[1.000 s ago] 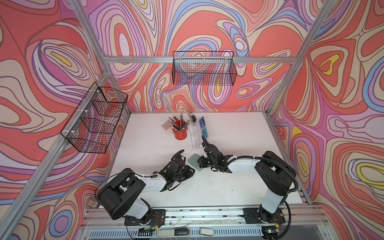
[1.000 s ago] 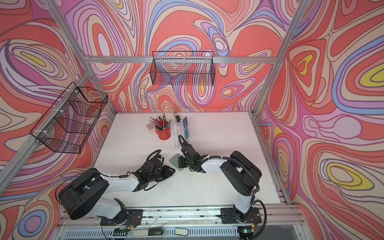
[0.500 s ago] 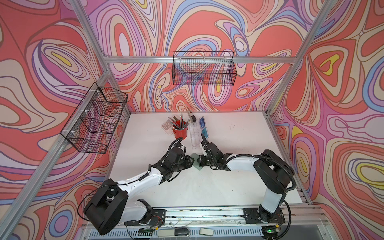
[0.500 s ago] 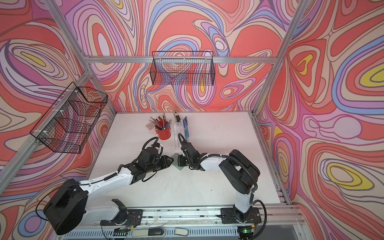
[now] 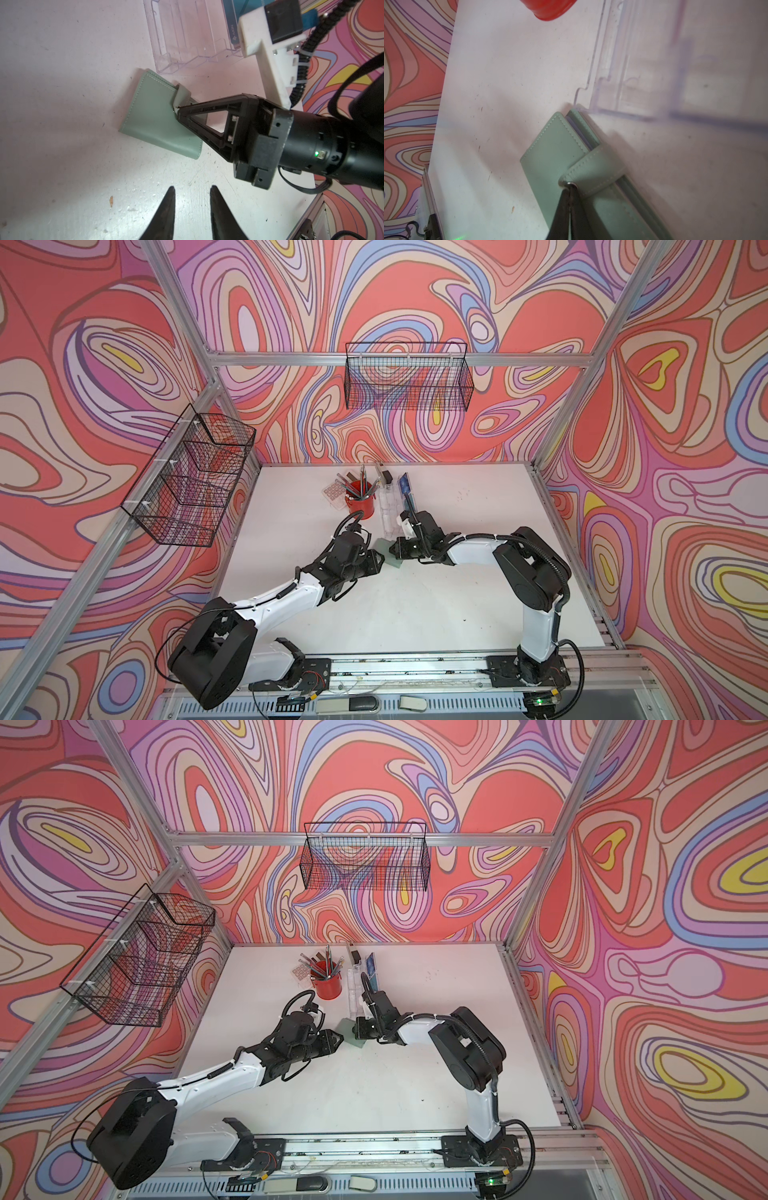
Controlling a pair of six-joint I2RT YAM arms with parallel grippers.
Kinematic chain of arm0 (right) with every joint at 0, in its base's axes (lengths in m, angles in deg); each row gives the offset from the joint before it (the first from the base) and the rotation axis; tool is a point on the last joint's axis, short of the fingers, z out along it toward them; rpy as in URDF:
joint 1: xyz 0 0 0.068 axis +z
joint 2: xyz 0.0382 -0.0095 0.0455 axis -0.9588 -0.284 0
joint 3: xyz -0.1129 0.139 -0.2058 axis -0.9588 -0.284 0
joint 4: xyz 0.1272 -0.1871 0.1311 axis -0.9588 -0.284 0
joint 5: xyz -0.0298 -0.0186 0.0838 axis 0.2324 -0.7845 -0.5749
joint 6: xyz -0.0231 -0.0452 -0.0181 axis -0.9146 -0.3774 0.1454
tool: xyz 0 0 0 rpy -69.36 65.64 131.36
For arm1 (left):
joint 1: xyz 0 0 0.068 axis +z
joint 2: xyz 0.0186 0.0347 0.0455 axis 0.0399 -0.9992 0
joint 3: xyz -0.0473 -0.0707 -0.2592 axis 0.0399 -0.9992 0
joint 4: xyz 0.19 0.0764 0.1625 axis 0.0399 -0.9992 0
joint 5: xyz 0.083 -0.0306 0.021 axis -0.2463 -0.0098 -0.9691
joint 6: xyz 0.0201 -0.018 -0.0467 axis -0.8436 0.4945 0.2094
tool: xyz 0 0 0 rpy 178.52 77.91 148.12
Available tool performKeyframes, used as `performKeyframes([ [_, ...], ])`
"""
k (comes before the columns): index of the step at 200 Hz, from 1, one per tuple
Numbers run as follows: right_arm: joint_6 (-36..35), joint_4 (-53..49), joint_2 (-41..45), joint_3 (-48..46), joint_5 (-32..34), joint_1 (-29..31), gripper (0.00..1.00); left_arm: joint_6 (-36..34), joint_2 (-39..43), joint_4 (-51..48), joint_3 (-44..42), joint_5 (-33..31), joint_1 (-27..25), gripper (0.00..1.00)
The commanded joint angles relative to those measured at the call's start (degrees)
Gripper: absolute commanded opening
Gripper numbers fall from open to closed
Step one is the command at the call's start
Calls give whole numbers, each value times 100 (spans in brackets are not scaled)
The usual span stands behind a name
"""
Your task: Put the credit cards into the card holder
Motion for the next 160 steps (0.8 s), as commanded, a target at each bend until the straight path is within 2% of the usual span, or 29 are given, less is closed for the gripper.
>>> performKeyframes([
  [1,39,-1457,-900,-410,356,-45,0,-176,77,-197,0,-81,58,32],
  [22,27,-1437,-840,-534,432,-37,0,-238,-77,-123,69,-83,110,34],
  [43,11,-1453,-616,-612,522,-41,0,-393,-600,14,434,49,238,34],
  [78,-59,-1398,-510,-621,479,-38,0,-649,-1810,164,1392,386,341,21],
  [111,-124,-1376,-486,-630,483,-41,0,-678,-2474,259,1934,425,367,20],
  [134,-139,-1332,-535,-575,419,-43,0,-682,-2952,154,2320,614,376,15],
  [160,-138,-1297,-615,-492,338,-37,0,-656,-3261,-50,2460,249,385,13],
])
